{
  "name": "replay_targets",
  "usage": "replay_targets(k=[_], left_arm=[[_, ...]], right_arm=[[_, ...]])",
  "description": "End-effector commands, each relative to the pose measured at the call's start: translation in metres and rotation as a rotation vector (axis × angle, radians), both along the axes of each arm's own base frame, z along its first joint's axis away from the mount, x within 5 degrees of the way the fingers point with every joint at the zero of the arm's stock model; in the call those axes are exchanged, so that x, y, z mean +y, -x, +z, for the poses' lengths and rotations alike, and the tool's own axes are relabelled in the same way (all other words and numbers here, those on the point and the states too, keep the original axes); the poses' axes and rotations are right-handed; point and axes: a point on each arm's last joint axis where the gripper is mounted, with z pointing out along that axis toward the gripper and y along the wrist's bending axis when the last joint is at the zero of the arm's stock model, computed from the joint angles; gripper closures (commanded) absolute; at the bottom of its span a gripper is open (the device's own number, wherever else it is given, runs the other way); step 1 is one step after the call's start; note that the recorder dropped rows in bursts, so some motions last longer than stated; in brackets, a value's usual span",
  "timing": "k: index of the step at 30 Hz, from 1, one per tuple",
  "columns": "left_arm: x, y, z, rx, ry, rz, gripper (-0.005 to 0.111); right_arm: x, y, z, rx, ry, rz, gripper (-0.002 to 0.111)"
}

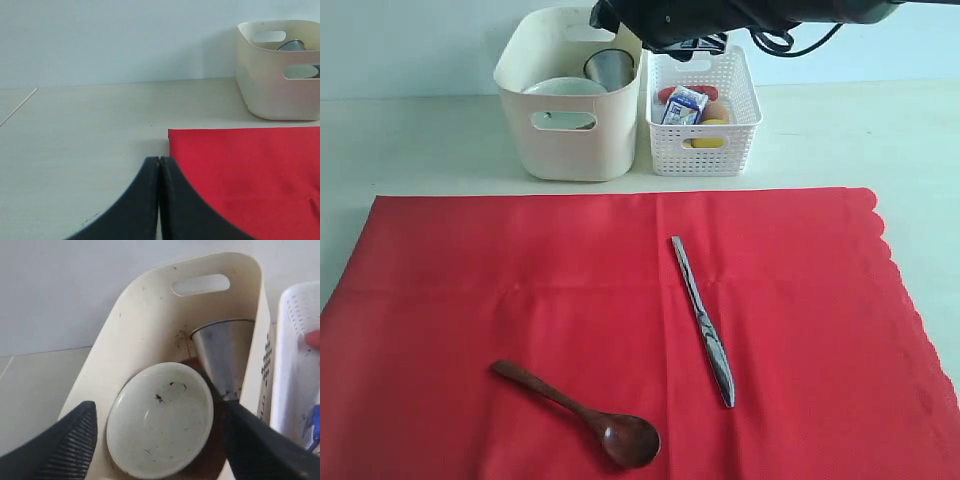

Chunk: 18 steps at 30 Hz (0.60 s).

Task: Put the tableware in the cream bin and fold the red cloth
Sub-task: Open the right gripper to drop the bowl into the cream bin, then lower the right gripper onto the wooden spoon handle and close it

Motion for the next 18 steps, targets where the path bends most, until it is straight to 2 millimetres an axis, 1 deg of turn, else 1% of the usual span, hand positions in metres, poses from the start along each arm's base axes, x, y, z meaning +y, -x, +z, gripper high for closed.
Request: replay_targets(k=[1,7,11,13,15,18], left_arm=[[0.0,0.0,0.0,-0.007,0.009,0.002,0.104],[0.0,0.0,0.0,-0.007,0.009,0.002,0.104],[0.0,0.0,0.0,-0.007,0.009,0.002,0.104],[0.0,0.0,0.0,-0.007,0.009,0.002,0.104],[0.0,0.0,0.0,-0.007,0.009,0.002,0.104],[0.0,0.0,0.0,-0.007,0.009,0.002,0.104]], right_arm=[[-0.005,0.01,0.025,-0.049,0.082,0.091,0.039],[-0.014,0.029,0.064,-0.146,0.231,0.198,0.04],[-0.023,0.047,0.086,-0.148,0.351,0.279,0.046],[-0.027,0.058,0.091,-0.103,0.397,0.326,0.052],[-0.031,0.069,0.095,-0.04,0.435,0.376,0.061],[-0.033,0.085,0.092,0.05,0.467,0.466,0.076]])
